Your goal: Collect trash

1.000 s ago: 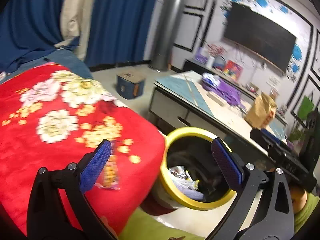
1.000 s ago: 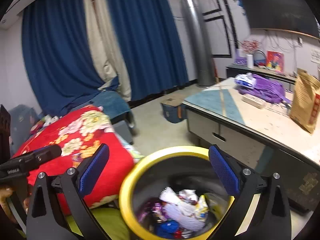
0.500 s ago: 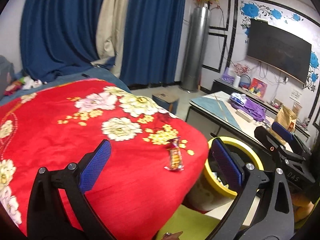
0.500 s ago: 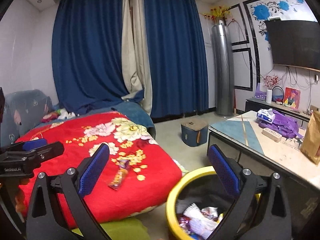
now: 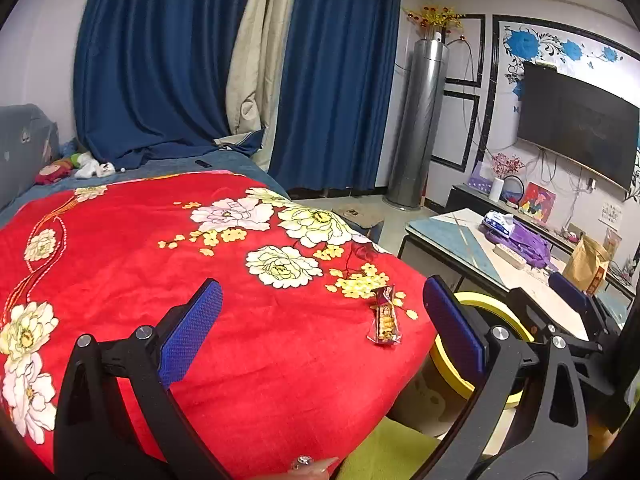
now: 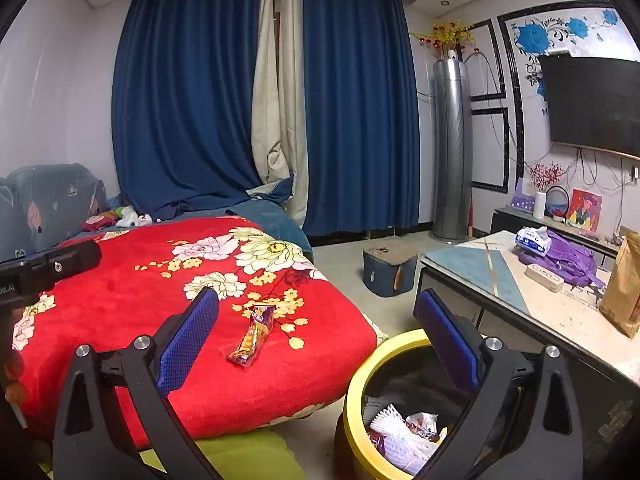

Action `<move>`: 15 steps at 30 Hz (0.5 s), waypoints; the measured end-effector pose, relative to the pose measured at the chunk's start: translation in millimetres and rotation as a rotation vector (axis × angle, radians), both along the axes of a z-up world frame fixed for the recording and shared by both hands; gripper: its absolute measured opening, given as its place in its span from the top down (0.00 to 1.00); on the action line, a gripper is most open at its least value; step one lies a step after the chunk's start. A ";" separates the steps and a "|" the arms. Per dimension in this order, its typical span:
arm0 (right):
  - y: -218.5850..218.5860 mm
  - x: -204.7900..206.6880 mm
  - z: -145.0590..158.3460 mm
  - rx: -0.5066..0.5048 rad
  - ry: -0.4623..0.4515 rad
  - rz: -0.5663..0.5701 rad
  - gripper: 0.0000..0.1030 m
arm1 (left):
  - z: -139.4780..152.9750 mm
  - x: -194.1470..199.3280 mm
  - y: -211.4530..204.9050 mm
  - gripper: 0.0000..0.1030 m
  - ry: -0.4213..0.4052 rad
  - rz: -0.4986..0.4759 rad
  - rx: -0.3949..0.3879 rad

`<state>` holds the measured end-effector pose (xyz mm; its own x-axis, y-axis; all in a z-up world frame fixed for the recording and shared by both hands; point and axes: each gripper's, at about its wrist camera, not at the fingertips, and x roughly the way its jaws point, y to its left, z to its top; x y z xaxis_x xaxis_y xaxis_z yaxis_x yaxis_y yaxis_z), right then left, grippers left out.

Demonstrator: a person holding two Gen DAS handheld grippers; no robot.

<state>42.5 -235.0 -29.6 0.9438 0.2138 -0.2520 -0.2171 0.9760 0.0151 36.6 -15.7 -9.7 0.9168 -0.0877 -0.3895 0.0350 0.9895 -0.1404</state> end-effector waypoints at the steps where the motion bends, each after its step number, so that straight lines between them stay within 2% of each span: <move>1: 0.1 -1.5 0.3 0.002 -0.006 0.001 0.06 | 0.0 -0.4 -0.8 0.11 0.000 -0.002 0.002; 15: -5.0 -2.4 1.6 0.026 -0.003 -0.002 0.06 | 0.4 -3.4 -4.8 0.11 -0.017 -0.012 0.024</move>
